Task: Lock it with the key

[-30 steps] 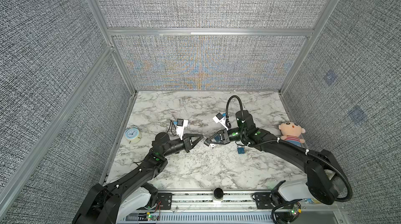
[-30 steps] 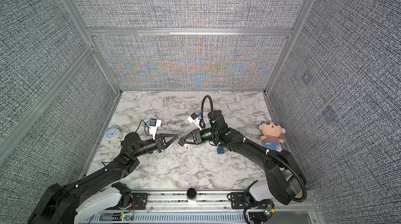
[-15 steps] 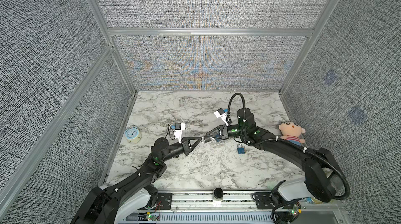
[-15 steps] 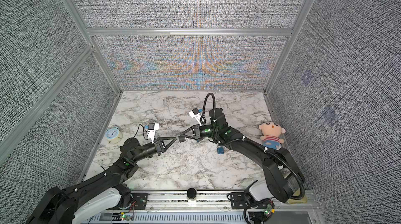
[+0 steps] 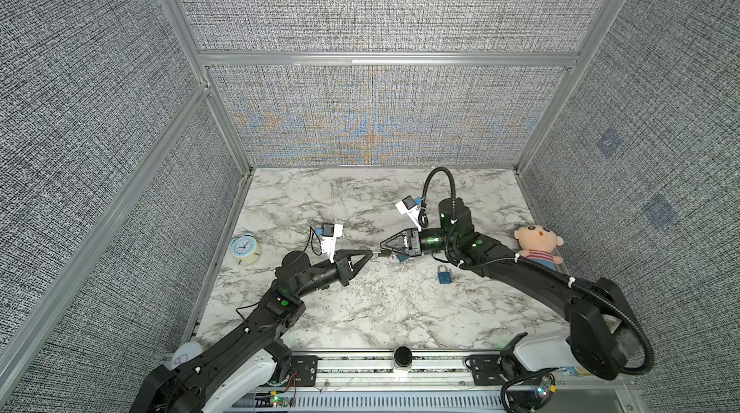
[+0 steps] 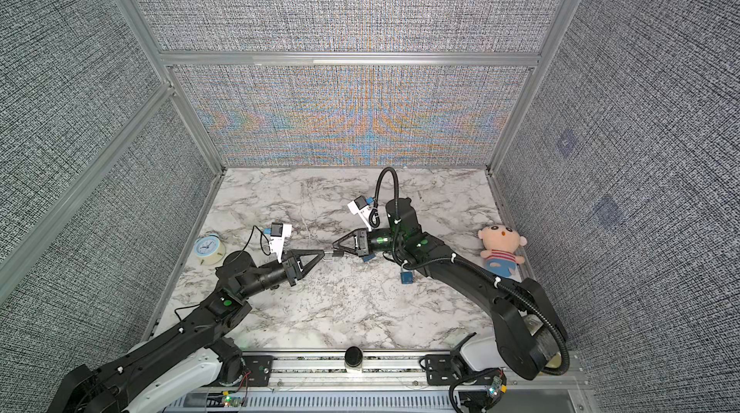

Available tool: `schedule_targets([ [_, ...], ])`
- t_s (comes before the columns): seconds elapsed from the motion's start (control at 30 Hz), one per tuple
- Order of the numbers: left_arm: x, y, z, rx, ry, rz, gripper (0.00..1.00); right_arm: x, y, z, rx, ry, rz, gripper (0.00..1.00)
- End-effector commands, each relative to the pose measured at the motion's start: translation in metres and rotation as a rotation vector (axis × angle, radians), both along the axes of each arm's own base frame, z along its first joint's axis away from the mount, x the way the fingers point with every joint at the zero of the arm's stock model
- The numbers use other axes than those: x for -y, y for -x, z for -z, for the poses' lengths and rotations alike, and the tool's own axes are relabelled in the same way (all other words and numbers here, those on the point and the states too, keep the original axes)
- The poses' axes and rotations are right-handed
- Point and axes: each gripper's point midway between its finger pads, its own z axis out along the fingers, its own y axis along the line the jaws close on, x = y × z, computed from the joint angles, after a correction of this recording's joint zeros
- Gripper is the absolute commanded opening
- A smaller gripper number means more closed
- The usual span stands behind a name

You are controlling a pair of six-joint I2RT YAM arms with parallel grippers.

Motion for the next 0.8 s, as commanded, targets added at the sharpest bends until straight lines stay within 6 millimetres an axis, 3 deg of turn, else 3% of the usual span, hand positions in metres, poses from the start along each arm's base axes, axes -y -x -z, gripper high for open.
schedule_targets([
  [0.0,0.002,-0.003,0.004,0.017,-0.058,0.005,0.00,0.007,0.006,-0.003,0.032,0.001,-0.019,0.30],
  [0.3,0.021,0.006,-0.012,0.000,-0.061,0.165,0.00,0.015,0.026,-0.015,0.114,-0.005,-0.111,0.46],
  [0.43,0.026,0.012,-0.019,0.002,-0.068,0.221,0.00,0.019,0.026,-0.006,0.133,0.038,-0.107,0.47],
  [0.47,0.027,0.012,-0.020,0.002,-0.075,0.227,0.00,0.017,0.024,-0.016,0.165,0.037,-0.104,0.47],
  [0.77,0.029,0.007,-0.030,-0.008,-0.059,0.234,0.00,0.021,0.028,-0.008,0.162,0.059,-0.108,0.45],
])
